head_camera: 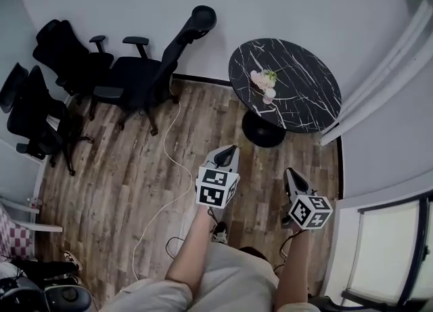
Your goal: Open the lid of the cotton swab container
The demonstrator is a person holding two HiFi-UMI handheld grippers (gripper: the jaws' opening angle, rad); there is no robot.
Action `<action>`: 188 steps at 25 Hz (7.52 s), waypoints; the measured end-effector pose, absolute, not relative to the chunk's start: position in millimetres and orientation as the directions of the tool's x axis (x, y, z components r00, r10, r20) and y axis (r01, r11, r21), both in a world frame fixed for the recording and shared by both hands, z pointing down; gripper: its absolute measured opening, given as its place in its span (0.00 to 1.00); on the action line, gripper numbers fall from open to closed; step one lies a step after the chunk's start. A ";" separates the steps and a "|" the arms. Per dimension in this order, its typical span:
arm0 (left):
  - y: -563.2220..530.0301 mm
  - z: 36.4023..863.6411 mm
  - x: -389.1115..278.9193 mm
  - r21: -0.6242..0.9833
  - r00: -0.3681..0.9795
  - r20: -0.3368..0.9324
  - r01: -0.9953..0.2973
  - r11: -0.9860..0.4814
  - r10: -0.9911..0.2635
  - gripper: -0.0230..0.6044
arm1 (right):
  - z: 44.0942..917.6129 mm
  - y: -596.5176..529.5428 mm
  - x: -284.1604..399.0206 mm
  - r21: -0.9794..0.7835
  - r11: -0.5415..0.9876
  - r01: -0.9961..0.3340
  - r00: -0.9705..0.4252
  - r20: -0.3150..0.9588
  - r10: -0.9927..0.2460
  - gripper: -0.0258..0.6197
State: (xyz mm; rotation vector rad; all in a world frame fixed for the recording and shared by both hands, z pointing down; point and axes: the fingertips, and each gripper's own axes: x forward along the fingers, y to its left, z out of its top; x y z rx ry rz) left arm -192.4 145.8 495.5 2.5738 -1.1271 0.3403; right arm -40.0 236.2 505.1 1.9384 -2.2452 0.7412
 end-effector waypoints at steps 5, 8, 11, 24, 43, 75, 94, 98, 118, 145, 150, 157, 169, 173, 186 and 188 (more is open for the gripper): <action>114.2 498.2 -201.5 0.183 0.644 0.352 -0.759 -0.625 -0.679 0.07 | 506.5 202.6 -29.3 -0.403 -0.012 -0.915 -0.133 0.329 -0.935 0.09; 99.6 503.0 -198.2 0.182 0.639 0.361 -0.762 -0.621 -0.679 0.07 | 506.2 186.6 -16.5 -0.447 -0.043 -0.894 -0.109 0.309 -0.945 0.09; 86.6 513.6 -191.0 0.185 0.640 0.376 -0.761 -0.622 -0.670 0.07 | 514.1 169.9 -11.1 -0.525 -0.050 -0.849 -0.146 0.325 -0.935 0.09; 10.7 513.8 -141.7 0.132 0.636 0.365 -0.758 -0.639 -0.680 0.07 | 529.1 69.4 31.7 -0.591 -0.043 -0.806 -0.177 0.310 -0.934 0.09; -150.2 515.5 -5.6 0.086 0.644 0.311 -0.751 -0.655 -0.698 0.07 | 527.3 -123.8 154.9 -0.516 0.043 -0.856 -0.215 0.279 -0.936 0.09; -236.2 605.8 75.2 0.131 0.727 0.471 -0.618 -0.775 -0.500 0.07 | 640.9 -227.7 142.9 -0.414 0.104 -0.904 -0.282 0.396 -0.874 0.09; -331.3 628.3 93.4 0.245 0.865 0.411 -0.408 -0.879 -0.287 0.07 | 685.3 -260.9 102.8 -0.243 -0.072 -0.967 -0.066 0.515 -0.855 0.47; -336.7 644.7 97.8 0.288 0.875 0.425 -0.374 -0.882 -0.232 0.07 | 706.4 -257.8 93.9 -0.139 -0.091 -0.986 -0.012 0.605 -0.796 0.52; -323.5 611.8 70.4 0.204 0.852 0.421 -0.423 -0.883 -0.311 0.07 | 697.8 -255.3 121.8 -0.152 -0.148 -0.977 0.036 0.569 -0.821 0.50; -171.6 497.2 69.5 -0.031 0.753 0.205 -0.634 -0.773 -0.626 0.09 | 452.3 -185.3 137.2 -0.233 0.403 -0.885 -0.442 0.153 -0.884 0.50; -154.6 502.4 78.5 -0.064 0.755 0.250 -0.611 -0.789 -0.606 0.27 | 448.7 -175.1 124.4 -0.238 0.457 -0.857 -0.496 0.141 -0.857 0.49; -135.1 516.9 103.2 -0.082 0.775 0.296 -0.561 -0.824 -0.558 0.47 | 450.1 -157.6 112.2 -0.237 0.530 -0.814 -0.570 0.152 -0.807 0.49; -148.9 501.5 102.4 -0.178 0.750 0.272 -0.577 -0.797 -0.604 0.49 | 449.0 -153.7 93.5 -0.178 0.663 -0.727 -0.686 0.154 -0.711 0.49; -155.0 500.3 95.2 -0.234 0.735 0.270 -0.576 -0.783 -0.622 0.49 | 450.3 -159.0 73.2 -0.157 0.715 -0.681 -0.731 0.190 -0.655 0.49; -181.8 504.5 56.2 -0.233 0.665 0.256 -0.662 -0.713 -0.701 0.49 | 465.0 -175.8 28.7 -0.174 0.791 -0.586 -0.802 0.264 -0.536 0.49; -183.7 504.6 54.8 -0.231 0.659 0.256 -0.668 -0.707 -0.707 0.49 | 465.9 -176.4 25.6 -0.170 0.796 -0.581 -0.804 0.271 -0.529 0.49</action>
